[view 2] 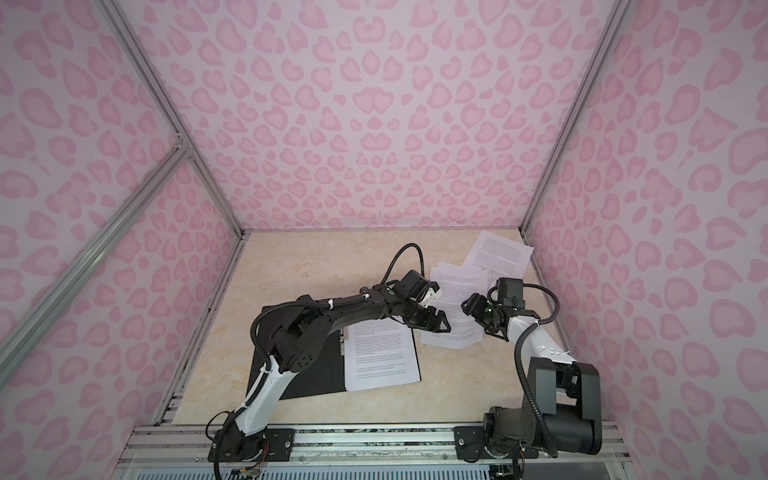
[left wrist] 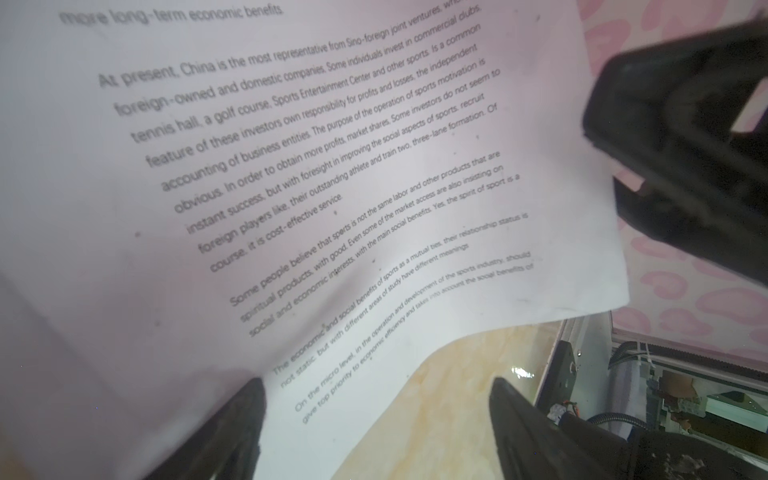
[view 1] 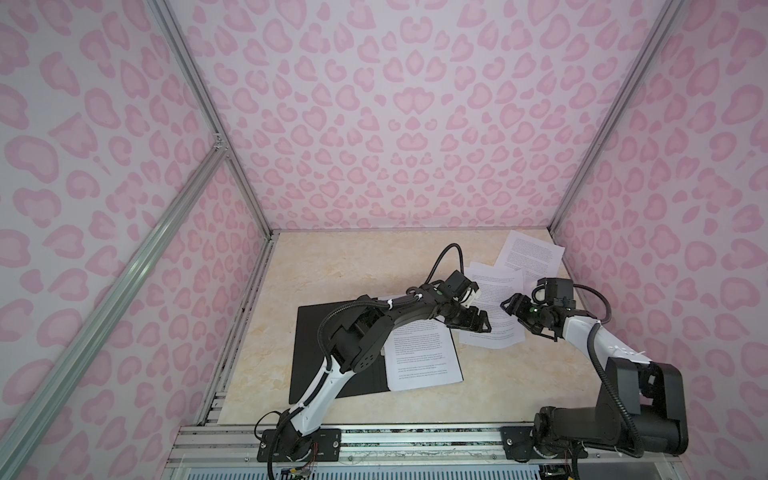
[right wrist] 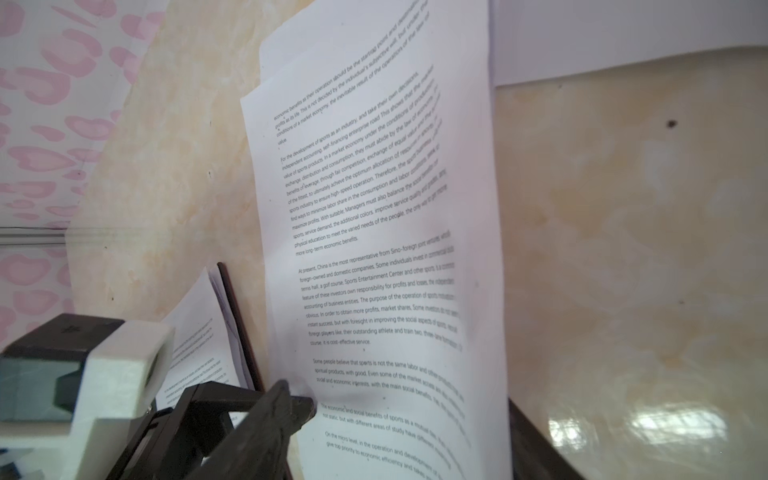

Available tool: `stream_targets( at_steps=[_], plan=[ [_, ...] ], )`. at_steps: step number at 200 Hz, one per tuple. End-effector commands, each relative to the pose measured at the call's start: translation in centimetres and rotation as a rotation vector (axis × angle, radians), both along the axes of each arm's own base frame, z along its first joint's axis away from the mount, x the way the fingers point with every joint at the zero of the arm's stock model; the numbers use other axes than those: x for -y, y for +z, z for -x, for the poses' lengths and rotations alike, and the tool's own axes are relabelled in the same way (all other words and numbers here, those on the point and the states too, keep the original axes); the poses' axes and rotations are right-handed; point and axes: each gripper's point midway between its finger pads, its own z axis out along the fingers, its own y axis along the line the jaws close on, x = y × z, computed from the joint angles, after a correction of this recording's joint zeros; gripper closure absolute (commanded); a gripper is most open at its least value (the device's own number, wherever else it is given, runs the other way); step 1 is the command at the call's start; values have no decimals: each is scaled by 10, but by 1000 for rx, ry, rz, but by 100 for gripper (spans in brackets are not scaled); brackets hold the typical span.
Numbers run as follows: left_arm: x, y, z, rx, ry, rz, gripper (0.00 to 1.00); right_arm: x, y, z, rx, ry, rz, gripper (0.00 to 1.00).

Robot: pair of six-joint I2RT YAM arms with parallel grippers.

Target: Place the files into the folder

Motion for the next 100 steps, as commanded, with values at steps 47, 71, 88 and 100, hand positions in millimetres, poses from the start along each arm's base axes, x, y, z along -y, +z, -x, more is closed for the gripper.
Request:
stream_targets(
  at_steps=[47,71,88,100],
  plan=[
    [-37,-44,4,-29,65,-207,14,24,-17,-11,-102,-24,186,32],
    [-37,-46,4,-33,68,-202,14,23,-17,-9,-116,-34,211,31],
    [-38,-47,5,-37,68,-202,14,24,-21,-2,-146,-56,238,31],
    [-38,-47,4,-37,69,-200,14,28,-23,4,-155,-89,250,31]
  ],
)
